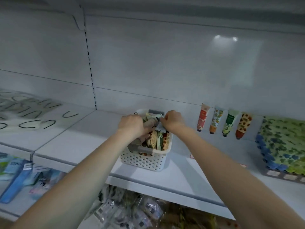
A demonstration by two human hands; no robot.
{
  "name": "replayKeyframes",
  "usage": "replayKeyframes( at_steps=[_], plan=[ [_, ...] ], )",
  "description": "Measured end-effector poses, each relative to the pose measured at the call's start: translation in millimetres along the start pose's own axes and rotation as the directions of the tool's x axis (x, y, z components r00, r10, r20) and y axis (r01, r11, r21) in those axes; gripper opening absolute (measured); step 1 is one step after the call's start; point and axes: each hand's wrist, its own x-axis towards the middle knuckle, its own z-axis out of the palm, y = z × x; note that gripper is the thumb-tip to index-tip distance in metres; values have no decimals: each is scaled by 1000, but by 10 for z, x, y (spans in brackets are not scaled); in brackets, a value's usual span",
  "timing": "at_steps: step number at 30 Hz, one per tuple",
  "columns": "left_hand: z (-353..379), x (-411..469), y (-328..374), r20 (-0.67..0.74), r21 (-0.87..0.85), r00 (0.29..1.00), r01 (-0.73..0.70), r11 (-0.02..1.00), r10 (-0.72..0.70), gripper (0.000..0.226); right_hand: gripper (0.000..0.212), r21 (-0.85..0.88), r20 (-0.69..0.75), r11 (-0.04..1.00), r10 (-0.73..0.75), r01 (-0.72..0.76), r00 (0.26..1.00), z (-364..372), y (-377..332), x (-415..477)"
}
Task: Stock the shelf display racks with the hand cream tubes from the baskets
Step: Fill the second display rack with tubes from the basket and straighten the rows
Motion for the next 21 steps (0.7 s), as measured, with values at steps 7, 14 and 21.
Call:
replayKeyframes(
  at_steps=[7,14,21],
  plan=[
    [3,126,40,50,153,999,10,988,-18,24,33,-197,80,980,3,13,997,23,-107,115],
    [-67,194,84,157,128,982,86,988,-106,29,27,-172,114,985,45,-25,992,4,-8,72],
    [-63,-65,-11,51,-107,996,82,991,-77,28,34,11,65,999,40,-41,997,-47,114,-115]
  ],
)
